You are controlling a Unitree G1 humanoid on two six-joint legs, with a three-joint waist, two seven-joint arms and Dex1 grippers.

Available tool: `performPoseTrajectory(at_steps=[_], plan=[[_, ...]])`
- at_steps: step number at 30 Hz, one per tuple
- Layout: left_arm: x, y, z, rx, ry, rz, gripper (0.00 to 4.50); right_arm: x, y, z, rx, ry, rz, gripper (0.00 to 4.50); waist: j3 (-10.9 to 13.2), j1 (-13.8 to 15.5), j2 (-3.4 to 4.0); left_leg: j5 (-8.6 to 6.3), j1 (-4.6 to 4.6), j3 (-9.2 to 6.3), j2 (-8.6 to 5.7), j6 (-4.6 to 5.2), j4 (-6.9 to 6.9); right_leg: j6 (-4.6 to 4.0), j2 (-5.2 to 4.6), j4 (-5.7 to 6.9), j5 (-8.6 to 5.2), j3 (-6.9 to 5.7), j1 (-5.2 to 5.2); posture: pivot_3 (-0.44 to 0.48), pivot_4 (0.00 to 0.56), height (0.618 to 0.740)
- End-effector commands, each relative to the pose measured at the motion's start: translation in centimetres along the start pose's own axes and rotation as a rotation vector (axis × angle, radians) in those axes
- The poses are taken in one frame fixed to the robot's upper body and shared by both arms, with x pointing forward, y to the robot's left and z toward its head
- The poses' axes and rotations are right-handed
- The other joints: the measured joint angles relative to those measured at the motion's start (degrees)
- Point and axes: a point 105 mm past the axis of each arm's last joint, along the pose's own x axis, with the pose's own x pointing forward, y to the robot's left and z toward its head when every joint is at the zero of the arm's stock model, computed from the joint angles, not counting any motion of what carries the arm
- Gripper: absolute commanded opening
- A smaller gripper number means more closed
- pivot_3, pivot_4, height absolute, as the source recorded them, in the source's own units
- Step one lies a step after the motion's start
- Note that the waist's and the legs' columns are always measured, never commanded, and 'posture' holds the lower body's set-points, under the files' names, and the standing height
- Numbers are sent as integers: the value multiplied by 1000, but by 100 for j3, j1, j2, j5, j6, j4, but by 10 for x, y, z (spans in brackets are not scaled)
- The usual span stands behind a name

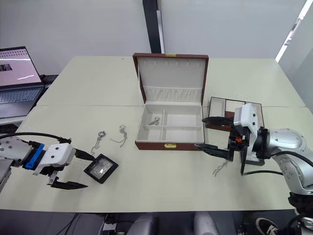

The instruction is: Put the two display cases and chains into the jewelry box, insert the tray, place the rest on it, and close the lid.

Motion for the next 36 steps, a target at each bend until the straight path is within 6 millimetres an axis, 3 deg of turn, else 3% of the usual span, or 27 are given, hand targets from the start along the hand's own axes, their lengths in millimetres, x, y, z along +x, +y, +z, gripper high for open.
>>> performPoseTrajectory(at_steps=[1,11,17,20,33,36], plan=[[3,-6,-3,17,30,-42,4466,-2,6,12,-36,-35,-3,4500,0,-7,0,0,0,-1,2,0,0,0,1,0,0,-1,-1,0,150,740],[1,-7,-6,3,62,-55,4466,-4,40,1,-16,50,149,4500,1,-5,0,0,1,-2,4,1,7,1,4,6,0,-3,1,0,150,740],[1,-5,-9,10,77,-50,4466,-7,36,-3,-21,63,138,4500,1,-8,-1,0,2,0,5,1,8,1,4,7,0,-3,2,0,150,740],[3,-4,-12,33,99,-47,3864,-6,35,-3,-21,61,132,4500,1,-7,-1,0,2,-1,4,1,8,1,4,6,0,-4,2,0,150,740],[10,-3,-11,20,79,-31,34,-7,32,-4,-17,55,114,4500,1,-7,-1,0,1,-1,4,1,8,1,4,6,0,-4,3,0,150,740],[10,-3,-10,19,76,-28,10,-7,32,-5,-18,54,112,4500,1,-6,-1,0,4,0,4,1,8,1,4,8,0,-3,4,0,150,740]])
